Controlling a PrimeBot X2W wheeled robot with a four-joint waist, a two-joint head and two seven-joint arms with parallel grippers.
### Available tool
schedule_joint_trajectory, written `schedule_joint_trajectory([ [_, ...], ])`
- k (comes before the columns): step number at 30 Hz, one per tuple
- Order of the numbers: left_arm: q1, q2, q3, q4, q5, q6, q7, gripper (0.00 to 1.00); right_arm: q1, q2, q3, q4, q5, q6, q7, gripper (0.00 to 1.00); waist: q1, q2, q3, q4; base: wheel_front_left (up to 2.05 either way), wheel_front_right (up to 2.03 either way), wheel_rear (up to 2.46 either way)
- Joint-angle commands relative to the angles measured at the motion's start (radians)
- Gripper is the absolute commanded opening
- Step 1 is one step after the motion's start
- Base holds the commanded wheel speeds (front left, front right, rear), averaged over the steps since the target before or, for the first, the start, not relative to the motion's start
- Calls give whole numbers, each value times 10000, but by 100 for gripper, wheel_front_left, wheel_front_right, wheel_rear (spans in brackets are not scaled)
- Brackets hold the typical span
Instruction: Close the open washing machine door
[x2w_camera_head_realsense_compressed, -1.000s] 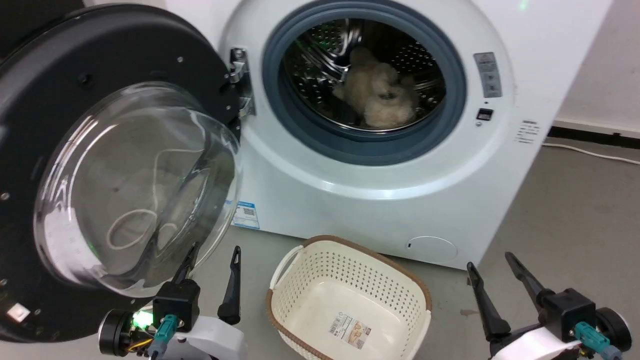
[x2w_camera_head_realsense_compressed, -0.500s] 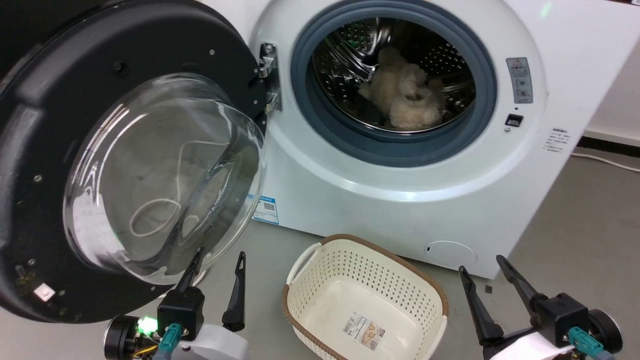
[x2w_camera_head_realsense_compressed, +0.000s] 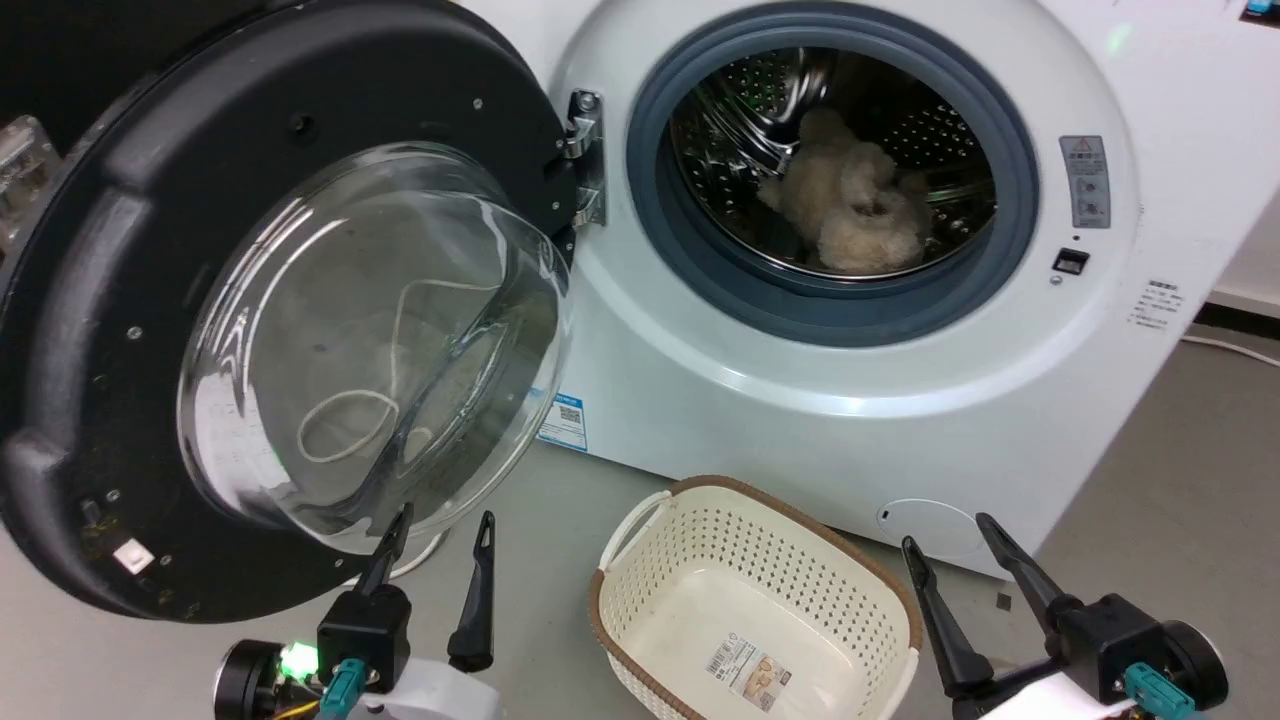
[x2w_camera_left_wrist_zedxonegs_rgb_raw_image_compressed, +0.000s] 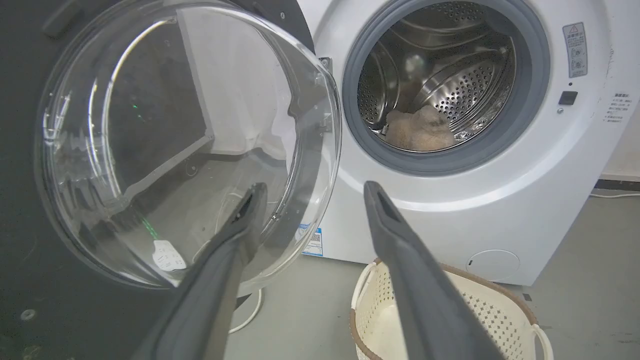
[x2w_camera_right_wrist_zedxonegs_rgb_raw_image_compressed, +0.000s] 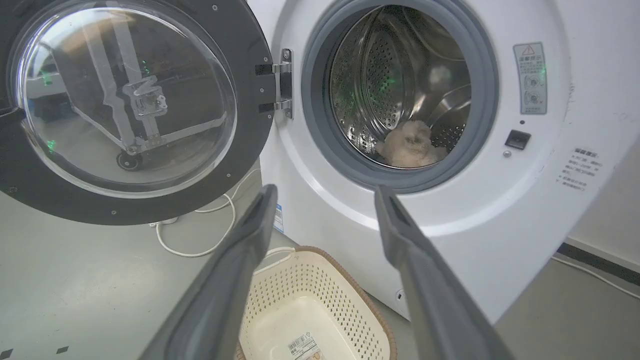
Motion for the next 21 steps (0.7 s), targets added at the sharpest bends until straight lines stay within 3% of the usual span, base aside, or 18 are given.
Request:
schedule_joint_trajectory([
  [1,166,60,-55,47,-64,52,-106,100,197,-50,56,26,35,6,-141,100,0,0,-17,59,0,0,0],
  [21,396,81,-226,180,-146,174,-524,100,439,-135,404,92,204,7,-559,100,0,0,-82,857,0,0,0],
])
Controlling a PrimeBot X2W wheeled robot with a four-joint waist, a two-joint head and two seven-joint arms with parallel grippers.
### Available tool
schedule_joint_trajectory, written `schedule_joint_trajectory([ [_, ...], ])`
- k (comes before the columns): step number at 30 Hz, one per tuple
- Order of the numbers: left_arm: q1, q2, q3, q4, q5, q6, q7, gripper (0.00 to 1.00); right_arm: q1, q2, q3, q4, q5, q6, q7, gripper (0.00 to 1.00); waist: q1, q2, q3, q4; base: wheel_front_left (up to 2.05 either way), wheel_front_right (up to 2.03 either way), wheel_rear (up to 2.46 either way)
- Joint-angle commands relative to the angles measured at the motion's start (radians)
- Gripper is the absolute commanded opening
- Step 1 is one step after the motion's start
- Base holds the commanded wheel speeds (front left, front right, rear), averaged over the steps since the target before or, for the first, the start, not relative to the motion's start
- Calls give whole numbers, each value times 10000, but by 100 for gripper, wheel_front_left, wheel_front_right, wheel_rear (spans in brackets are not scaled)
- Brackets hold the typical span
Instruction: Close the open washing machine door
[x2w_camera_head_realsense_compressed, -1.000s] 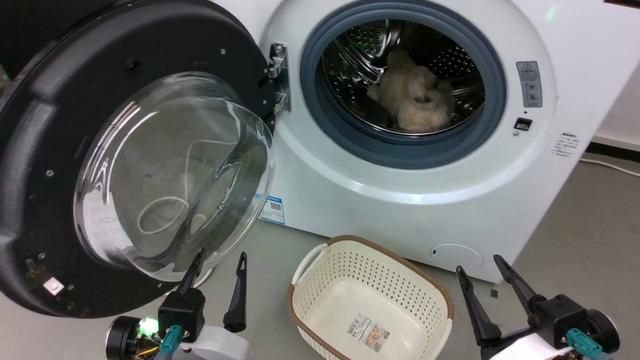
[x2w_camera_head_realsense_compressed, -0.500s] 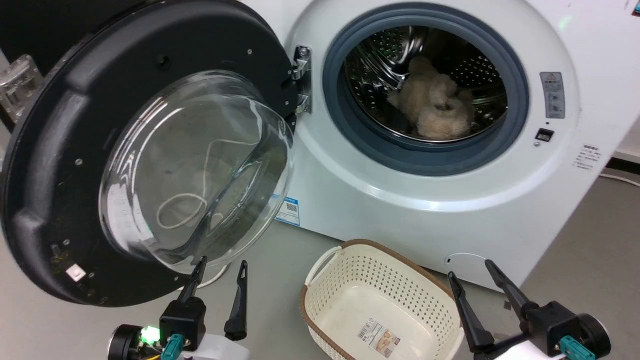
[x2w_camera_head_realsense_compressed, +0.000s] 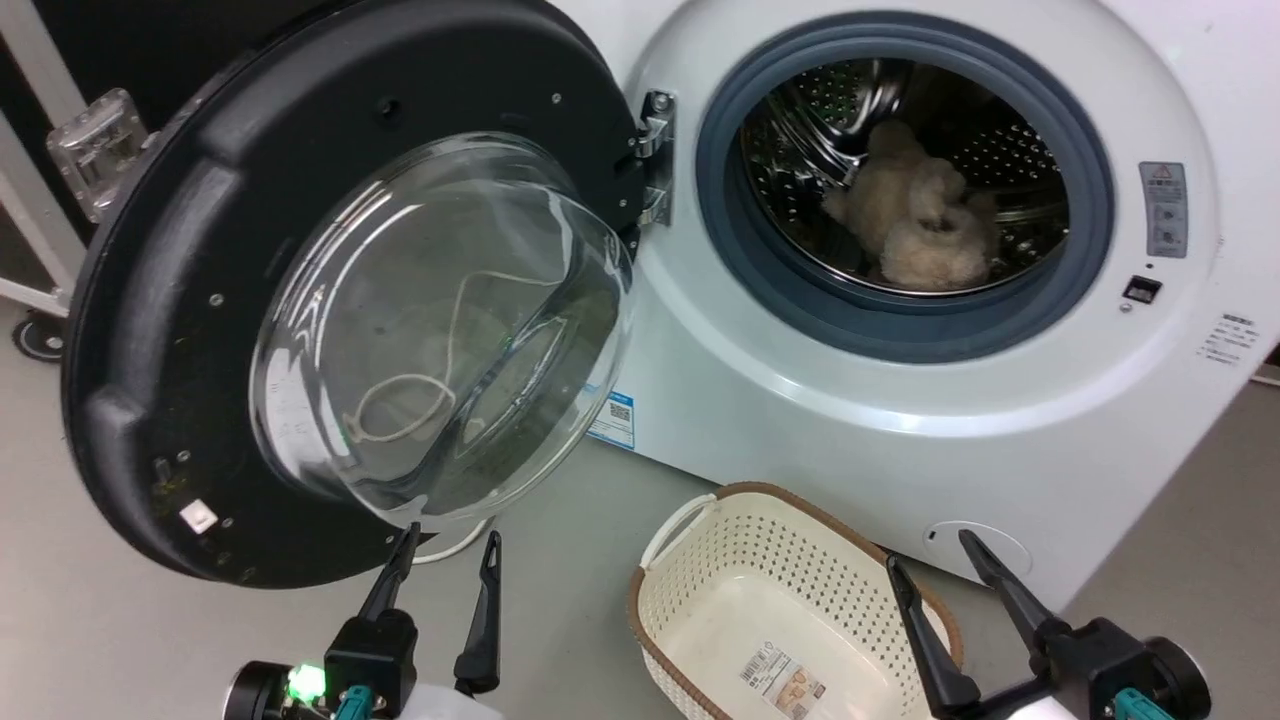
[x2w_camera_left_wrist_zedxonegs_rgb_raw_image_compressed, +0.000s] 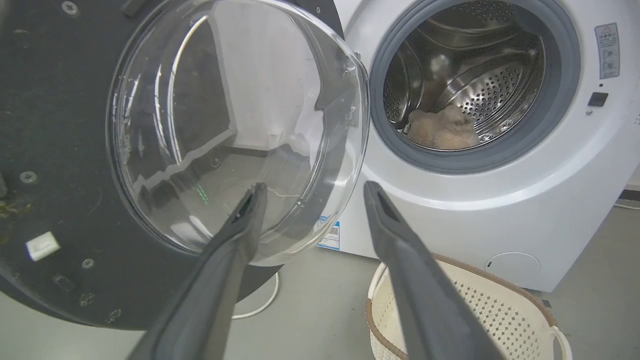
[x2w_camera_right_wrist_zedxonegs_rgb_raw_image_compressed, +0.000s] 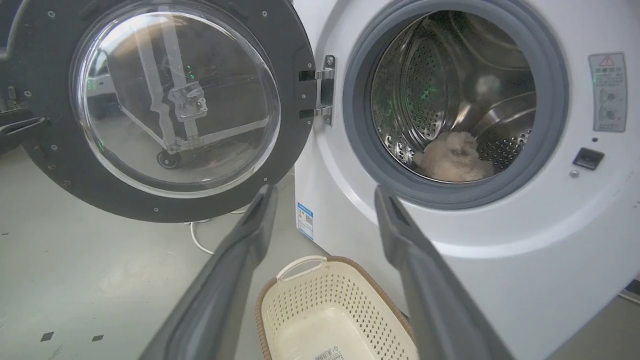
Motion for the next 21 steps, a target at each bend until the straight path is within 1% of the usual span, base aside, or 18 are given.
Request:
schedule_joint_trajectory([
  [1,136,52,-35,58,-102,37,-104,100,228,-69,61,42,85,7,-121,100,0,0,-15,71,0,0,0],
  [2,151,47,-31,64,-141,29,-125,93,248,-74,75,43,96,7,-142,100,0,0,-22,109,0,0,0],
  [3,164,42,-26,67,-179,17,-146,43,267,-79,86,45,110,7,-163,100,0,0,-26,145,0,0,0],
  [4,174,36,-19,64,-221,1,-166,3,284,-85,97,45,123,7,-184,100,0,0,-25,175,0,0,0],
  [5,178,23,-2,32,-282,-19,-187,0,297,-94,109,43,134,8,-205,100,0,0,-19,200,0,0,0],
  [8,185,-66,180,-249,-648,-58,-250,0,322,-135,165,26,161,8,-268,100,0,0,35,247,0,0,0],
  [10,155,-158,488,-652,-1147,-97,-292,0,317,-180,199,11,182,8,-310,100,0,0,106,249,0,0,0],
  [11,-177,-276,1692,-2129,-2635,-175,-397,0,259,-427,327,-67,250,8,-414,100,0,0,460,113,0,0,0],
  [13,-480,-286,2306,-2622,-3247,-269,-438,0,236,-562,350,-90,304,9,-456,100,0,0,639,24,0,0,0],
  [17,-1272,-274,3487,-2905,-4884,-352,-516,0,154,-870,445,-139,434,9,-539,100,0,0,988,-174,0,0,0],
  [19,-1821,-33,4130,-2802,-5675,-279,-307,0,95,-1026,531,-167,498,9,-581,100,0,0,1147,-291,0,0,0],
  [21,-2437,454,4833,-2638,-6362,-170,3,0,22,-1144,587,-183,575,9,-623,100,0,0,1293,-422,0,0,0],
])
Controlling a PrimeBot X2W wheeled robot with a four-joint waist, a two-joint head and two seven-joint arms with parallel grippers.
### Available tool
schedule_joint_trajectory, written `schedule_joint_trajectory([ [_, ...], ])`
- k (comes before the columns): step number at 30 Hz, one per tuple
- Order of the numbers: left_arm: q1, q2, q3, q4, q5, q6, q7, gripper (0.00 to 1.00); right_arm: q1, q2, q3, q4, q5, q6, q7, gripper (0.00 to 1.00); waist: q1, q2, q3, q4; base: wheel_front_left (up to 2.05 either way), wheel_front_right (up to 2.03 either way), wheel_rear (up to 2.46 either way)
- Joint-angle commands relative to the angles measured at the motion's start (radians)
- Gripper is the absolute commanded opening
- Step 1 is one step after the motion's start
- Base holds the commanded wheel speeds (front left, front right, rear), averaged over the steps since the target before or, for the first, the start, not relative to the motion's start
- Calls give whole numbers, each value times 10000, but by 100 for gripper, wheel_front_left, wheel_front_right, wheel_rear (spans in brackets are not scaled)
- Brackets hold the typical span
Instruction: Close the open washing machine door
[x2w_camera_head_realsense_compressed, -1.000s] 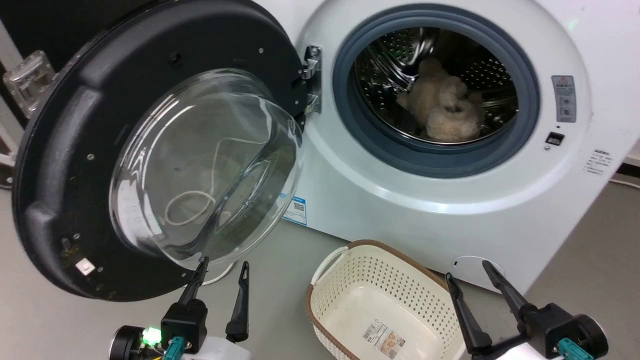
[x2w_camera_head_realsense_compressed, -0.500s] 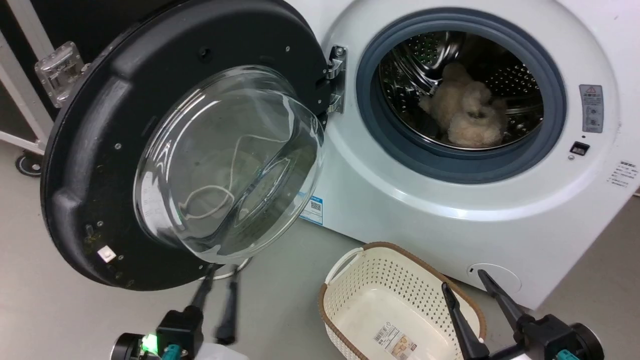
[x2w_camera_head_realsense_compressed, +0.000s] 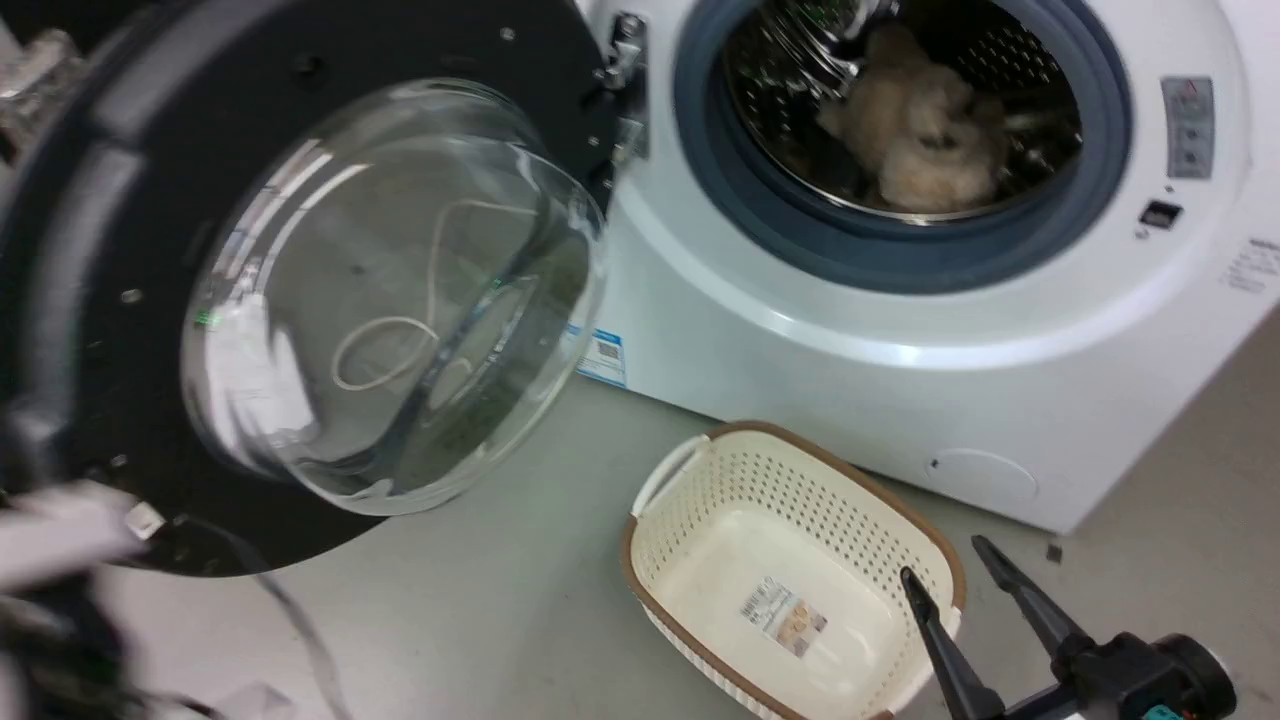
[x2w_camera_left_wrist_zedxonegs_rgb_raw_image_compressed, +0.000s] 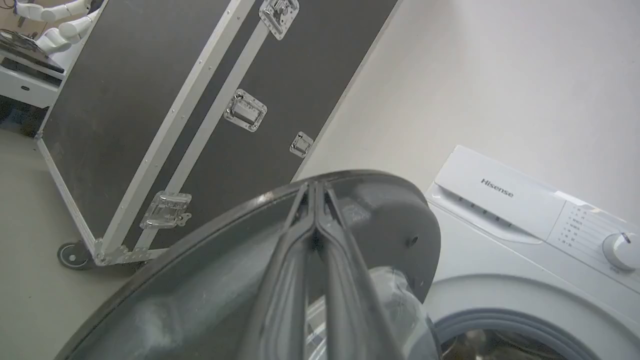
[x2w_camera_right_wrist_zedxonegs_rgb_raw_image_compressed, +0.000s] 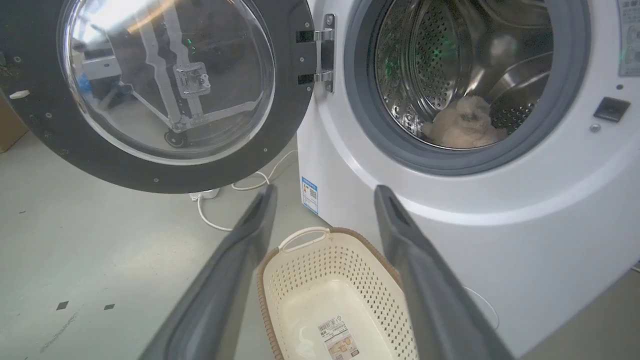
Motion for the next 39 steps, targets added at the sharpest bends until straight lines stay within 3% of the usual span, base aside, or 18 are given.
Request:
schedule_joint_trajectory([
  [1,-1470,1345,1731,751,-1594,375,659,0,-278,-239,170,-137,239,9,-200,100,-1,0,387,-444,0,0,0],
  [7,-2537,2590,3173,2409,-3509,1217,2362,0,-386,-384,299,-191,407,10,-295,100,-1,0,597,-737,0,0,0],
  [12,-2767,2840,3607,3600,-4983,2202,4476,0,-374,-462,254,-152,491,10,-295,100,-1,0,637,-867,0,0,0],
  [16,-2370,2974,3525,3944,-5789,2582,6227,0,-364,-466,227,-113,509,10,-295,100,-1,0,627,-890,0,0,0],
  [27,-858,2506,3072,2912,-7286,2279,9221,0,-370,-246,120,50,464,10,-295,100,-1,0,342,-722,0,0,0],
  [34,596,1714,1852,1723,-7638,1823,10805,0,-404,66,-374,321,373,10,-295,100,-1,0,-335,-771,0,0,0],
  [39,1638,698,755,815,-7823,1615,11512,0,-475,342,-1230,468,150,10,-295,100,-1,0,-829,-1041,0,0,0],
])
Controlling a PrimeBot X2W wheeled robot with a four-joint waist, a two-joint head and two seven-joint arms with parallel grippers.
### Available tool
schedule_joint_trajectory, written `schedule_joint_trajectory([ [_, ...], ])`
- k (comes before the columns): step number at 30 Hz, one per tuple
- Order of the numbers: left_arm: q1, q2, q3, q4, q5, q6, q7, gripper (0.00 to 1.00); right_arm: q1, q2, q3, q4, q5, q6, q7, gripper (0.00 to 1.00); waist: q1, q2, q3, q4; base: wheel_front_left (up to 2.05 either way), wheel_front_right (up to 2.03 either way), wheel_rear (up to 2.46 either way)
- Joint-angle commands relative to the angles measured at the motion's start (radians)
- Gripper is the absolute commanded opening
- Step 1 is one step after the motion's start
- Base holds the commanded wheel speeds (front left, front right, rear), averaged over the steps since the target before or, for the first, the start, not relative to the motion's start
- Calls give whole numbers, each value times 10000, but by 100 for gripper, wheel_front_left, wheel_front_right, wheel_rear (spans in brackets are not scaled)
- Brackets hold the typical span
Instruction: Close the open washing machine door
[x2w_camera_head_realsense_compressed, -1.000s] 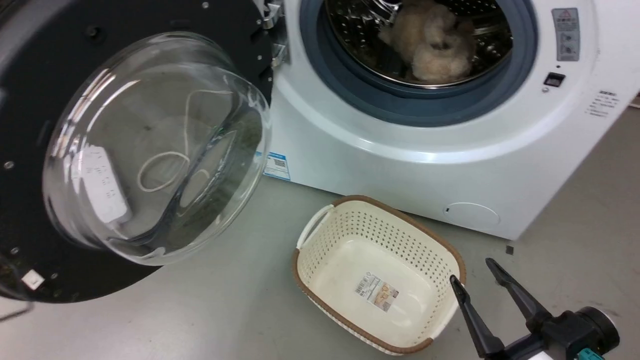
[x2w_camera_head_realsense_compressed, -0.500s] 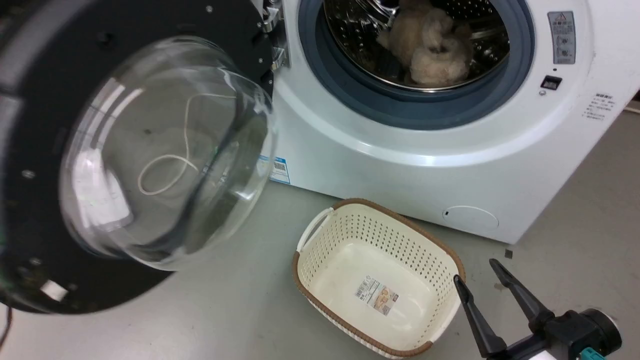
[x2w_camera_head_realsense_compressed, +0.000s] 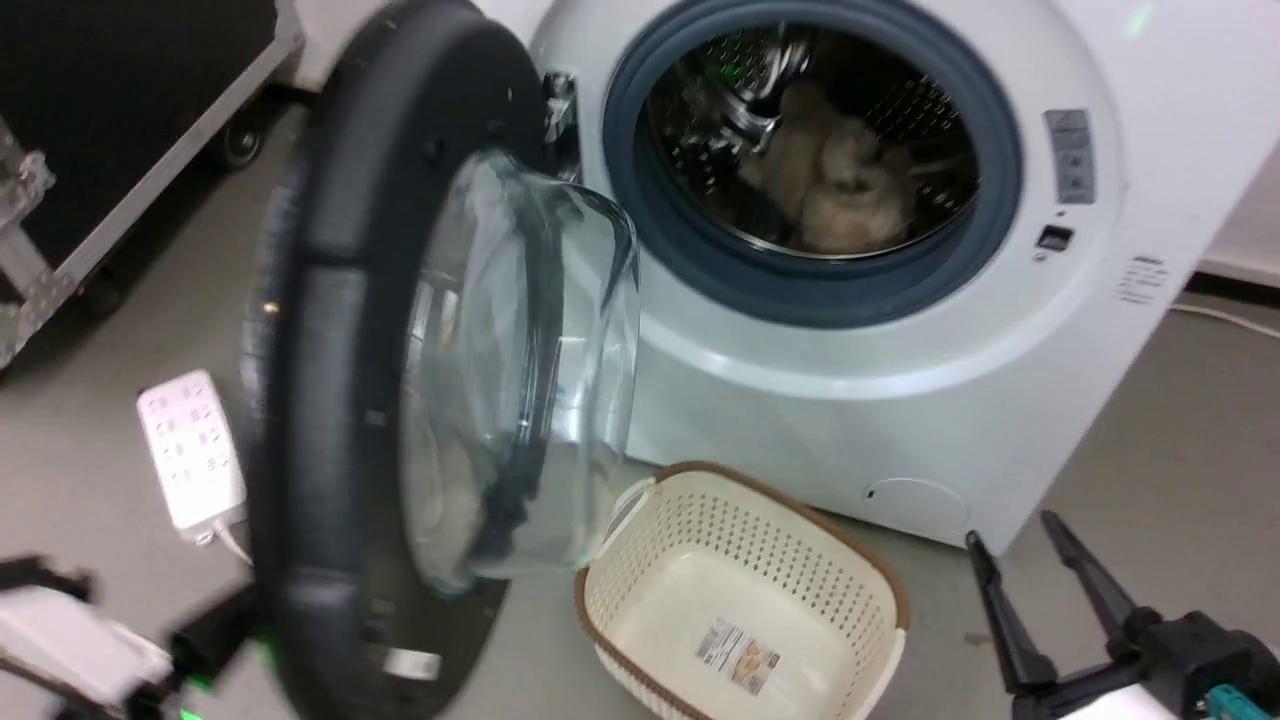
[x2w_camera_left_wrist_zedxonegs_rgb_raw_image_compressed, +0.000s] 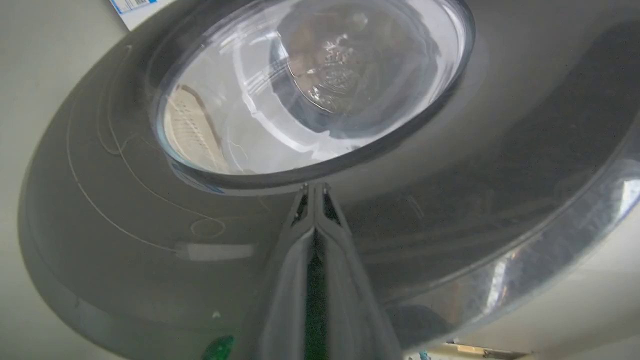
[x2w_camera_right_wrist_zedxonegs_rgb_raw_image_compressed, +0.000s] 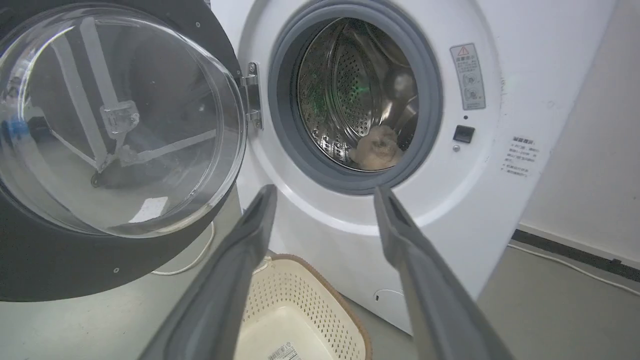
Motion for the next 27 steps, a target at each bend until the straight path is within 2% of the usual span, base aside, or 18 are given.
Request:
schedule_joint_trajectory([
  [1,633,-624,-691,-391,-81,-196,299,0,-242,34,-335,41,-143,8,-45,100,2,0,-200,-376,0,0,0],
  [3,1149,-1093,-1350,-717,-56,-292,211,0,-319,66,-852,70,-141,8,-45,100,2,0,-236,-718,0,0,0],
  [7,1482,-1345,-2058,-835,-304,-337,-107,0,-344,52,-1256,47,-151,8,-45,100,2,0,-207,-1135,0,0,0],
  [8,1678,-1400,-2610,-774,-447,-458,-406,0,-337,-21,-1373,34,-153,8,-45,100,2,0,-139,-1454,0,0,0],
  [11,1800,-1420,-3145,-612,-778,-642,-891,0,-335,-128,-1338,31,-150,8,-45,100,2,0,-33,-1848,0,0,0],
  [18,1310,-1429,-5257,325,-2215,-1410,-3424,0,-414,-440,-904,-35,70,8,-45,100,2,0,795,-3322,0,0,0],
  [22,395,-1430,-6233,969,-3099,-1841,-5291,0,-524,-526,-656,0,262,8,-45,100,2,0,1325,-4174,0,0,0],
  [27,-1132,-1430,-7068,2053,-3390,-2409,-7253,0,-754,-572,-340,65,483,8,-45,100,2,0,1946,-5154,0,0,0],
])
